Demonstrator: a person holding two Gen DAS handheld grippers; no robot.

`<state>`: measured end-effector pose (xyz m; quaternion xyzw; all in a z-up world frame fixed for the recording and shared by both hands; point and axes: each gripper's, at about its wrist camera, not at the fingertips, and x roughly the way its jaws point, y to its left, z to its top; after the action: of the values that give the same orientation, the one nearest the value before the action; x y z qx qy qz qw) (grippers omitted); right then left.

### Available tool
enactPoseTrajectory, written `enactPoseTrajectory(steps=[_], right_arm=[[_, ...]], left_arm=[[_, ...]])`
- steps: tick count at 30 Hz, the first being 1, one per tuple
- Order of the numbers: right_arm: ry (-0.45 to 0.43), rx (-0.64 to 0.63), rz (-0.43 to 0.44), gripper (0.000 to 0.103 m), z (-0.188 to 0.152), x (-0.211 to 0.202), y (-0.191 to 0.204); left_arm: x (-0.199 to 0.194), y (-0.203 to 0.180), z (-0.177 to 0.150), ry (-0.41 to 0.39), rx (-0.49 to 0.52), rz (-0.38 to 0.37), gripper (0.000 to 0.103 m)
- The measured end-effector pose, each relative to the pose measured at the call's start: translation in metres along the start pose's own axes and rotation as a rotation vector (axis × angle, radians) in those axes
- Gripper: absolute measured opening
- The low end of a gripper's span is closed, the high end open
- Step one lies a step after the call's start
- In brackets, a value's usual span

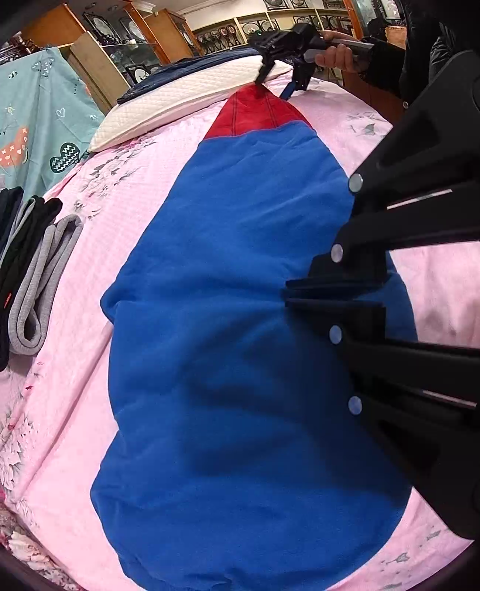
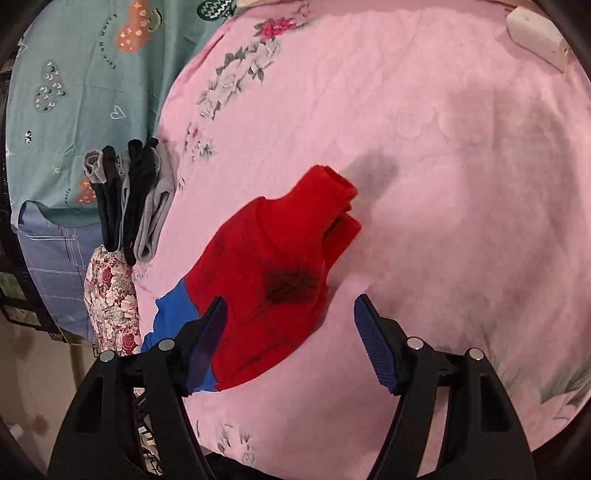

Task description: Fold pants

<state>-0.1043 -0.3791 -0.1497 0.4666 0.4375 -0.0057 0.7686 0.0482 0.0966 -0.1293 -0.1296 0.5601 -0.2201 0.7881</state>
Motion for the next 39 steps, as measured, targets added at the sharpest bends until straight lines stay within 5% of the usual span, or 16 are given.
enactPoseTrajectory(steps=[3,9,12,13,15,18,22,25,29,32,39], right_arm=[[-0.004,-0.004,0.01,0.084,0.006,0.006,0.008],[-0.026,0.133,0.138,0.084,0.029,0.016,-0.012],[-0.062,0.185,0.132,0.083,0.03,0.015,-0.014],[-0.077,0.183,0.101,0.08,0.028,0.014,-0.011],[-0.087,0.12,-0.021,0.044,0.023,0.019,-0.001],[-0.121,-0.118,-0.227,0.03,0.01,0.023,0.028],[-0.161,-0.274,-0.326,0.023,-0.005,0.022,0.04],[-0.193,-0.318,-0.322,0.019,-0.008,0.014,0.048],[-0.217,-0.32,-0.24,0.019,-0.004,-0.003,0.057],[-0.232,-0.308,-0.188,0.019,0.002,-0.007,0.062],[-0.229,-0.297,-0.153,0.019,0.005,-0.007,0.063]], left_arm=[[0.0,-0.002,0.001,0.007,0.01,0.014,0.006],[-0.002,0.001,-0.003,-0.005,0.012,0.005,0.006],[-0.001,0.003,-0.003,-0.003,-0.001,-0.013,0.006],[-0.001,0.003,-0.002,0.0,0.001,-0.012,0.006],[-0.001,0.002,-0.003,0.002,0.012,-0.006,0.006],[-0.001,0.001,-0.002,0.003,0.023,-0.004,0.006],[-0.003,-0.01,0.003,0.004,0.048,0.036,0.006],[-0.012,-0.043,0.009,-0.017,0.14,0.045,0.007],[-0.006,-0.105,0.027,0.006,0.227,-0.062,0.012],[0.027,-0.157,0.041,0.043,0.262,-0.142,0.012],[0.12,-0.247,0.036,0.154,0.371,-0.132,0.011]])
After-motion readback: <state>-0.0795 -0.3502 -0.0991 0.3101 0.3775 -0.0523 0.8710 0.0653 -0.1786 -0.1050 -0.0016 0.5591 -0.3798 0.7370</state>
